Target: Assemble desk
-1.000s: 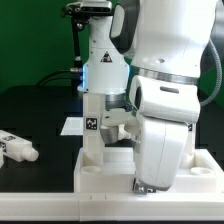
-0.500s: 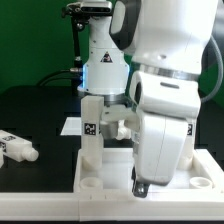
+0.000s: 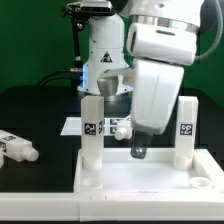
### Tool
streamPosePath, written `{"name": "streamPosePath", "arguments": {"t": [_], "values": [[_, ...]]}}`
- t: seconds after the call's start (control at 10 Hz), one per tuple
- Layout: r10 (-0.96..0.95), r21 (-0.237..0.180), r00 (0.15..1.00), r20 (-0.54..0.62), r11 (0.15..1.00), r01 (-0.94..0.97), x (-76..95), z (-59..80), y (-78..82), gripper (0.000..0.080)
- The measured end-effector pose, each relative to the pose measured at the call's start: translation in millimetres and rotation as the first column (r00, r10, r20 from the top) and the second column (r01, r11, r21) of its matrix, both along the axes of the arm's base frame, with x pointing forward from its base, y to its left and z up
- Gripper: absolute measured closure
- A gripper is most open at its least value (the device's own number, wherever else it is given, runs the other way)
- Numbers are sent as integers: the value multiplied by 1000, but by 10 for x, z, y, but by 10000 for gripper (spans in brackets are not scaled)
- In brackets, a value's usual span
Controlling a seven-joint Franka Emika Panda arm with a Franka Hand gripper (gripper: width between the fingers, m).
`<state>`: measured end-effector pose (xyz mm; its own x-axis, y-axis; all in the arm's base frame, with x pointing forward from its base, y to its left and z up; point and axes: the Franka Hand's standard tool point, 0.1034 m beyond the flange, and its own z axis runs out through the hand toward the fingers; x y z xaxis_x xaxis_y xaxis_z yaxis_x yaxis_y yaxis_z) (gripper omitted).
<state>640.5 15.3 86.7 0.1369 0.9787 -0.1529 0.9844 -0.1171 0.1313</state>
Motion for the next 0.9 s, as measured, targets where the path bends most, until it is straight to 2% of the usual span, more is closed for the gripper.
{"name": "streamPosePath", "arguments": {"t": [0.3,0.4,0.6,0.7,0.9], "values": [[-207,27,978,29,978,207,-2,9,3,150],[-274,37,962,25,961,273,-80,144,6,150],[-435,85,900,39,898,431,-372,495,32,150],[-481,103,875,51,874,475,-425,579,24,150],[-593,129,803,60,802,583,-427,549,26,150]]}}
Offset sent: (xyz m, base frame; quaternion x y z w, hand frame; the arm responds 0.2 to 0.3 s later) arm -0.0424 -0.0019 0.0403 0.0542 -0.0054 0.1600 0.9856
